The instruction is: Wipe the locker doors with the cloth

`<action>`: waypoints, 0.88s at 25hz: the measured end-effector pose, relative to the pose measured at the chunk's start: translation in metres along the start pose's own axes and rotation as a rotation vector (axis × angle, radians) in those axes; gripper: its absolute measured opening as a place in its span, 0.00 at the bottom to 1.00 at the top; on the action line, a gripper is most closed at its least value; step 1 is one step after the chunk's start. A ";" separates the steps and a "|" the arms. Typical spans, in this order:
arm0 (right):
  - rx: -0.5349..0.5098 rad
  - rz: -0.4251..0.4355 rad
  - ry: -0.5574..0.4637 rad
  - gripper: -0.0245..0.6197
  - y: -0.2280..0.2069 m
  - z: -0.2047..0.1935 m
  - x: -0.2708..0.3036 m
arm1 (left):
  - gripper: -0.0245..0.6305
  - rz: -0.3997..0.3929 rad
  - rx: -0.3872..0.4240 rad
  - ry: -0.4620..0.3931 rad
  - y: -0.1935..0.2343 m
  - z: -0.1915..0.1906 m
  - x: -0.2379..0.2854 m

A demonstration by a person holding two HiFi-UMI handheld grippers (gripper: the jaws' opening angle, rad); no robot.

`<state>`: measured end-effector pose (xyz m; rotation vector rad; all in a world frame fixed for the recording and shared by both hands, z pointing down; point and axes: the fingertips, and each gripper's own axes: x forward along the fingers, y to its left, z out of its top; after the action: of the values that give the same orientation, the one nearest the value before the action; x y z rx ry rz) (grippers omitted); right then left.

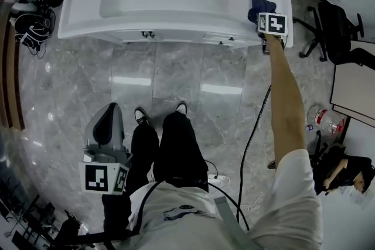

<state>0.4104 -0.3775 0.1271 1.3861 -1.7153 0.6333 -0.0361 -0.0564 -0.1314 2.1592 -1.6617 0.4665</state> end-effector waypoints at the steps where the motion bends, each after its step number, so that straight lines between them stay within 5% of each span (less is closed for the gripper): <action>1: -0.015 -0.015 -0.001 0.17 0.002 -0.001 -0.001 | 0.04 0.003 -0.005 -0.003 0.001 -0.001 -0.001; 6: -0.028 -0.055 -0.148 0.14 0.022 0.018 -0.039 | 0.04 0.017 -0.023 -0.038 0.014 0.004 -0.010; 10: -0.048 0.020 -0.365 0.14 0.085 0.047 -0.107 | 0.04 0.036 -0.040 -0.065 0.031 0.004 -0.018; 17: -0.091 0.266 -0.731 0.15 0.305 0.063 -0.240 | 0.04 0.063 -0.073 -0.120 0.086 -0.030 -0.033; 22: -0.244 0.370 -0.896 0.15 0.457 0.035 -0.251 | 0.04 0.107 -0.082 -0.126 0.144 -0.101 -0.042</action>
<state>-0.0236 -0.1472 -0.0513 1.2579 -2.6854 -0.0668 -0.1891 -0.0058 -0.0500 2.0862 -1.8378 0.2921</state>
